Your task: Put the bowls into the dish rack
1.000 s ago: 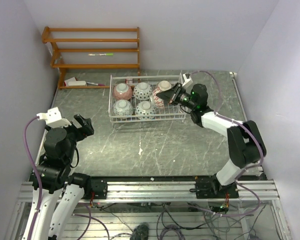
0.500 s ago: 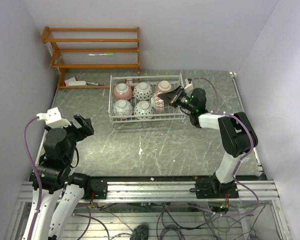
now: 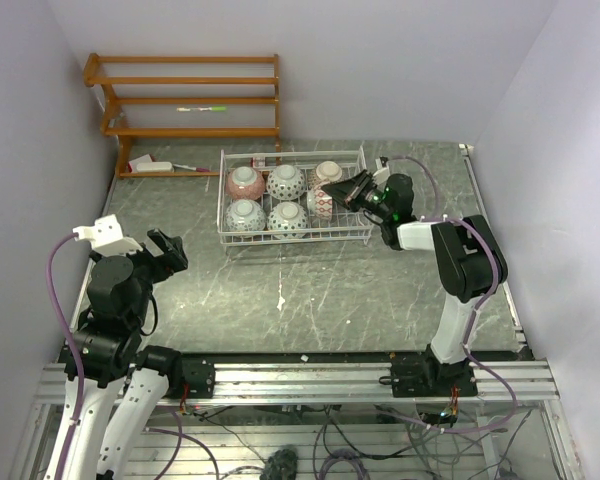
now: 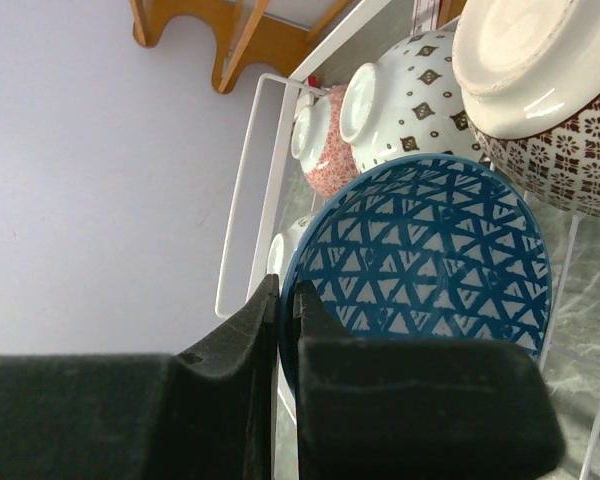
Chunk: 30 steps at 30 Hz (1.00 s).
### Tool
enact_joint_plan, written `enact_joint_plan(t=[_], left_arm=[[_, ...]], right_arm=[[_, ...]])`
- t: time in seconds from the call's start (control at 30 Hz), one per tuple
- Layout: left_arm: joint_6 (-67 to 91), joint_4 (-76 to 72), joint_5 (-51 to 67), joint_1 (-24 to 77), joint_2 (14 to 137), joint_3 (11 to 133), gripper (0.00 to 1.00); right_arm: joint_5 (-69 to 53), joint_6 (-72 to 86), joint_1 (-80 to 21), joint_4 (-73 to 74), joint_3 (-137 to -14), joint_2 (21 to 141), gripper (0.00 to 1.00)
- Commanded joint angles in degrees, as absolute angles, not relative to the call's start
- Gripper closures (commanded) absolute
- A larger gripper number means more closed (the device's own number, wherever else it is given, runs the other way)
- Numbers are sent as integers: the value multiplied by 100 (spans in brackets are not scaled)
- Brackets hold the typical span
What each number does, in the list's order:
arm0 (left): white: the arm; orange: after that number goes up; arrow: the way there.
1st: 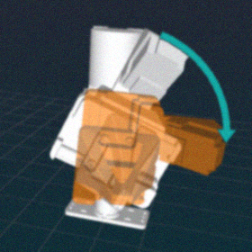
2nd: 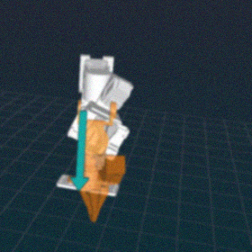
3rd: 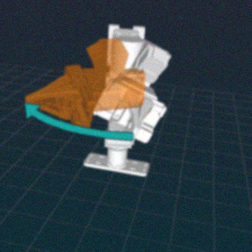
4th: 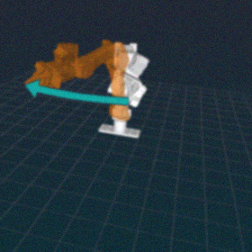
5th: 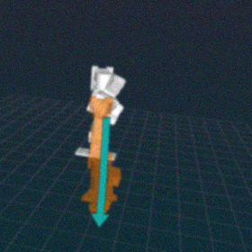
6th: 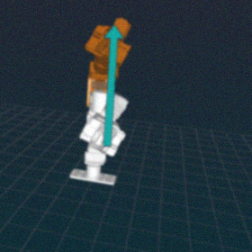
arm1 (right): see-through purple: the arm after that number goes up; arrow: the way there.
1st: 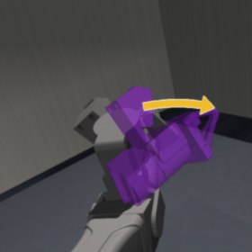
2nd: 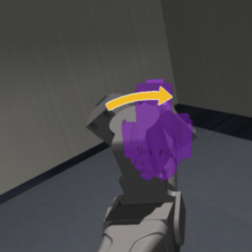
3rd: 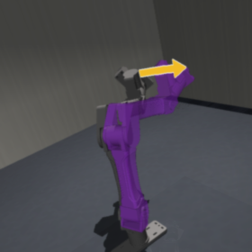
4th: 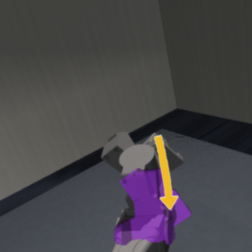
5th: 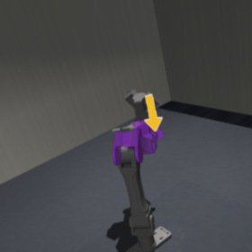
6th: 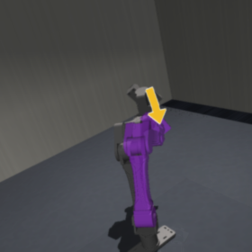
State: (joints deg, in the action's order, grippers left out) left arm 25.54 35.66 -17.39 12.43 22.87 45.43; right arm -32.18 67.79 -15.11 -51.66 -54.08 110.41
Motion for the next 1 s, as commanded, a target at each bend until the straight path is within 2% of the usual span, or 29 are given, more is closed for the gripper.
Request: enact_joint_plan(t=[0.0,0.1,0.23,0.33,0.6,0.97], left_arm=[[2556,3489,-1740,1168,2266,4543,2],[2556,3489,-1740,1169,2276,4552,2],[2547,3489,-1731,1169,2294,4550,2],[2546,3489,-1731,1168,2304,4553,2],[2553,3498,-1765,1168,2294,4548,2],[2558,3498,-1749,1169,2268,4546,2]], right_arm=[[-3296,6547,-1357,-4410,-5513,11260,100],[-3282,6498,-1296,-4167,-5465,11291,98],[-3155,6354,-1228,-3834,-5398,11236,85],[-3057,6205,-1213,-3564,-5401,11134,80],[-2528,5755,-1209,-2727,-5356,10630,79],[-2435,5933,-1228,-2852,-4762,10128,81]])
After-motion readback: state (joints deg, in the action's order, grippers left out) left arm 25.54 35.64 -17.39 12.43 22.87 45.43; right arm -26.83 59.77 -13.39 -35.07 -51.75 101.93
